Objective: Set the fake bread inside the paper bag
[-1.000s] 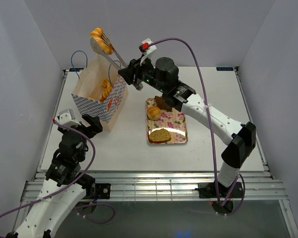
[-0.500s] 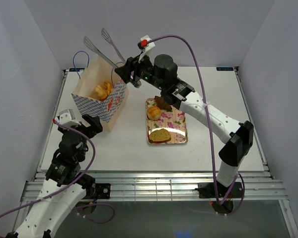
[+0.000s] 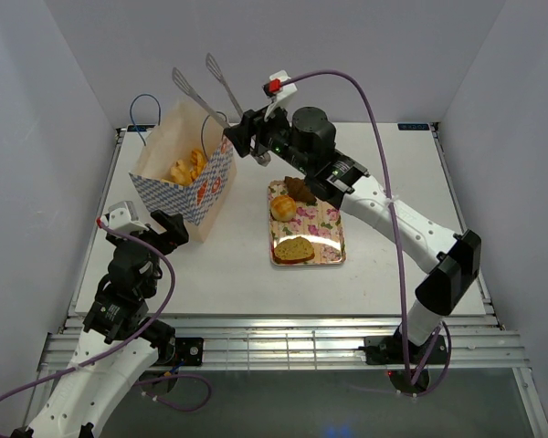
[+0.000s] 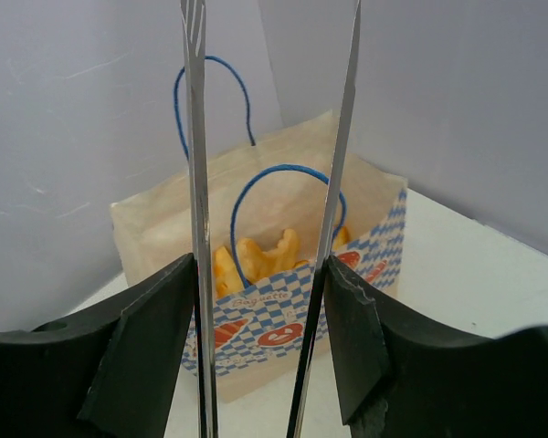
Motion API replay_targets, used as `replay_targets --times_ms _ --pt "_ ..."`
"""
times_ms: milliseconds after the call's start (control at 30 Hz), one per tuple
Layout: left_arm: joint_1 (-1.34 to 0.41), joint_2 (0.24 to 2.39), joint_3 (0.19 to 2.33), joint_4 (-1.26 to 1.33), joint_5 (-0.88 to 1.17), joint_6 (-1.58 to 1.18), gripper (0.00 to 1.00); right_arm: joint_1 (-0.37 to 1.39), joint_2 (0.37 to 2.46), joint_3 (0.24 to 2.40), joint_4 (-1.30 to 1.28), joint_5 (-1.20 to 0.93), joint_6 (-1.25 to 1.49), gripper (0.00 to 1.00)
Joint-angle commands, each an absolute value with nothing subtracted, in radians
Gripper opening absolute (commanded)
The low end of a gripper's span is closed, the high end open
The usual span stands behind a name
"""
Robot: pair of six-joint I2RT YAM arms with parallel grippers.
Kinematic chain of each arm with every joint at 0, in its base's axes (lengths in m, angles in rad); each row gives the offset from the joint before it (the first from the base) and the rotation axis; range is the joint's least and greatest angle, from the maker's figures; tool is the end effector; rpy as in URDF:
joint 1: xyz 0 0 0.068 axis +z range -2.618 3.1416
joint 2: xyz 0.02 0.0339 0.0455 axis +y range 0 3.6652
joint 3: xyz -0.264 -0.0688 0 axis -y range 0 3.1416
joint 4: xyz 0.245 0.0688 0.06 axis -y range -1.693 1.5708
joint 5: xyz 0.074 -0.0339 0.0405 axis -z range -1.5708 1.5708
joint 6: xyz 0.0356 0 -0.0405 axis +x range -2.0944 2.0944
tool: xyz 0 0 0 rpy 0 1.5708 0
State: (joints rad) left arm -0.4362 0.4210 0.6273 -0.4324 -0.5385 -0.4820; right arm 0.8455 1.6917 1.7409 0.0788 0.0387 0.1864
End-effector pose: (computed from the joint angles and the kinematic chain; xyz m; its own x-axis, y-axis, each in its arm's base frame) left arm 0.1060 -0.0293 0.3069 -0.1382 -0.3746 -0.9168 -0.1742 0.9205 -0.3499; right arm 0.2679 0.3001 0.4615 -0.0506 0.2220 -0.9737 -0.7255 0.6619 0.1887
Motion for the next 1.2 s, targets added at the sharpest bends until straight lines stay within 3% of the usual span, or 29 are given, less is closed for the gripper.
replay_targets --times_ms 0,333,767,1167 --pt "-0.442 0.416 0.624 -0.416 -0.532 -0.476 0.98 0.845 1.565 1.681 0.175 0.199 0.163 0.63" --pt "-0.442 0.422 0.624 -0.414 -0.532 -0.474 0.98 0.807 1.352 1.318 0.271 0.377 0.227 0.61" --pt "-0.442 0.433 0.626 -0.416 -0.541 -0.474 0.98 0.647 1.098 0.824 0.304 0.391 0.382 0.61" --pt "-0.442 0.437 0.624 -0.414 -0.537 -0.472 0.98 0.588 1.225 0.791 0.249 0.233 0.37 0.61"
